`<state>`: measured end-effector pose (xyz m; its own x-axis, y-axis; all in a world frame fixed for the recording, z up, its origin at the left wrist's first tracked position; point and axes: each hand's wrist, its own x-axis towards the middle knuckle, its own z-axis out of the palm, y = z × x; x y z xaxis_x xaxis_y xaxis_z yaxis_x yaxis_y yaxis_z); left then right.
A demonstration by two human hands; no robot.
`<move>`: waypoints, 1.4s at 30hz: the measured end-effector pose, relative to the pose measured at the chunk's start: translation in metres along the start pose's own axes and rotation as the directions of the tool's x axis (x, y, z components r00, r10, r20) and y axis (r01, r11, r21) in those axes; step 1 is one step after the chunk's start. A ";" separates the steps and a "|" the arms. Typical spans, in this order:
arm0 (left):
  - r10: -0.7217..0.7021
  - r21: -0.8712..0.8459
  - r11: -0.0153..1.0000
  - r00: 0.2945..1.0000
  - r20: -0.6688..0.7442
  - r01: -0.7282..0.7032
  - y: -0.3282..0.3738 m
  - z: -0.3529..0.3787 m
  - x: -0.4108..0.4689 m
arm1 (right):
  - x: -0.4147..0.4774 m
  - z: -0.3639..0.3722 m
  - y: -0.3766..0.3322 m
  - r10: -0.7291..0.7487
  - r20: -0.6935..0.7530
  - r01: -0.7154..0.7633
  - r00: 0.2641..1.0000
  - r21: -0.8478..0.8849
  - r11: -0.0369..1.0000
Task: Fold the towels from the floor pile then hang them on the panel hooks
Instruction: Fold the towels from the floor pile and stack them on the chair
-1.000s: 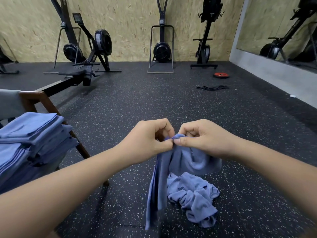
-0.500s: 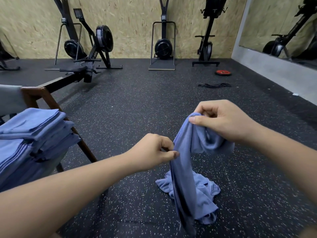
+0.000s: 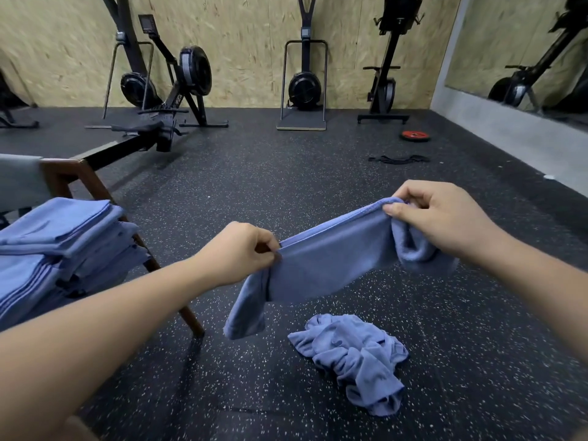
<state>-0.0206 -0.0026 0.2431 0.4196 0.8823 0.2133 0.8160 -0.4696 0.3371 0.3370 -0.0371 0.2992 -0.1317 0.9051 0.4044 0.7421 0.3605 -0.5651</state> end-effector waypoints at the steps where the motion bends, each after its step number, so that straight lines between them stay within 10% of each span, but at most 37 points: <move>1: -0.014 0.009 1.000 1.000 -0.005 0.014 -0.003 -0.002 0.000 | 0.000 0.002 0.002 0.011 0.008 -0.011 1.000 -0.006 1.000; 20: 0.286 -0.182 0.943 0.958 0.021 -0.278 0.080 -0.017 -0.025 | -0.037 0.065 -0.055 -0.128 0.491 0.019 0.862 0.222 0.975; 42: 0.159 0.067 0.984 0.985 0.067 -0.163 0.029 0.015 0.002 | -0.014 0.038 -0.039 -0.071 0.246 0.060 0.967 0.052 0.997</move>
<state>0.0097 -0.0143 0.2394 0.5695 0.7968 0.2021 0.7614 -0.6039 0.2357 0.2851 -0.0552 0.2885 -0.3417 0.9047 0.2544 0.6977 0.4256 -0.5763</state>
